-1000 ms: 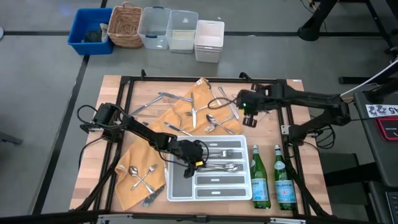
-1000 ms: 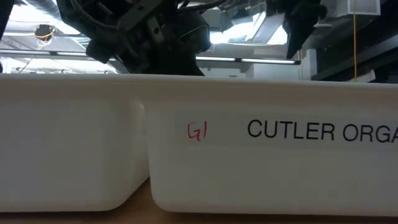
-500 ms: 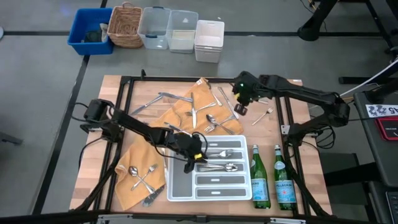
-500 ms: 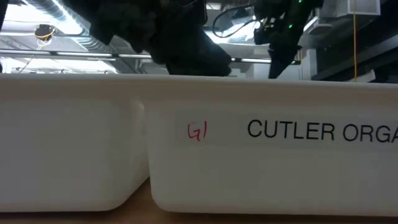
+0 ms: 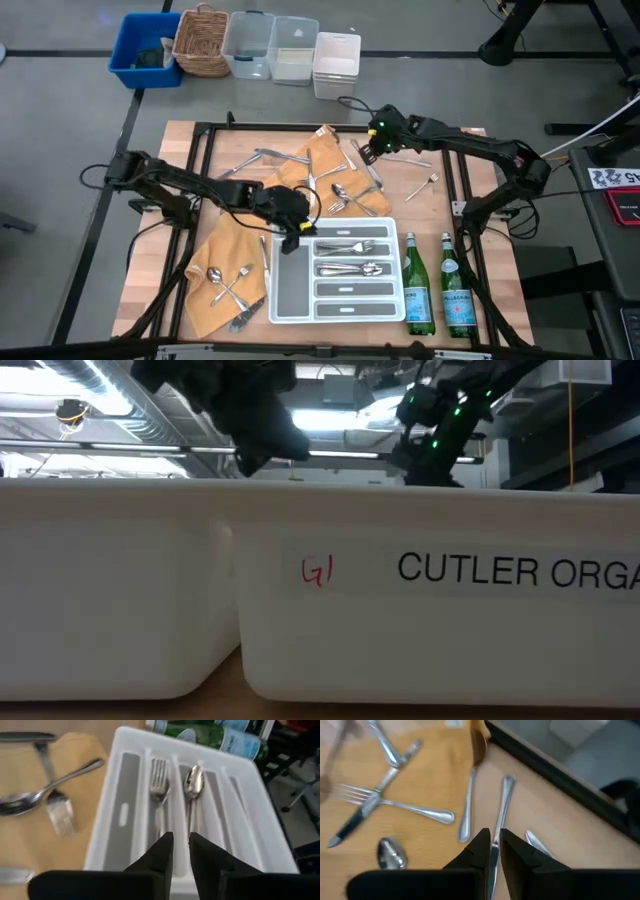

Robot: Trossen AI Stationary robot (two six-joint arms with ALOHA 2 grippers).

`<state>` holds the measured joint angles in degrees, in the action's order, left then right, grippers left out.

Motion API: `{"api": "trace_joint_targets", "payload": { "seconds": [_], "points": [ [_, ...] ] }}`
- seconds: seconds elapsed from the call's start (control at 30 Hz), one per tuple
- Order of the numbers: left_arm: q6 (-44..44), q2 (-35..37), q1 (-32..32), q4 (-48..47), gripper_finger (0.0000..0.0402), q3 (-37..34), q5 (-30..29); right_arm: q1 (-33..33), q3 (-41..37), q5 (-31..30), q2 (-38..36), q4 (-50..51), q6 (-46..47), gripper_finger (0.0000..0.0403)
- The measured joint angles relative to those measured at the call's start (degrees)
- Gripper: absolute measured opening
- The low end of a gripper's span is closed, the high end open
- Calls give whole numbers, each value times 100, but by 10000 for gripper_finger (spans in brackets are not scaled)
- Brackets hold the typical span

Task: Sort silverware
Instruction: Put the silver table knife into the white silverware tray

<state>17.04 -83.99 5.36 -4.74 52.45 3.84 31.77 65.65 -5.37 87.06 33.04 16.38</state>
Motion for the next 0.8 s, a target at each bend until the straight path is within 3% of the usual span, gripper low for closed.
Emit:
{"api": "trace_joint_targets", "payload": {
  "seconds": [0.47, 0.8],
  "points": [
    [-499, 364, -216, -1096, 47, -2, -2, 105, 0, 0, 1533, -123, 435, 44],
    [-675, 364, -216, -1322, 47, -2, -3, 148, 106, 151, 1714, -754, 446, 61]
  ]
}}
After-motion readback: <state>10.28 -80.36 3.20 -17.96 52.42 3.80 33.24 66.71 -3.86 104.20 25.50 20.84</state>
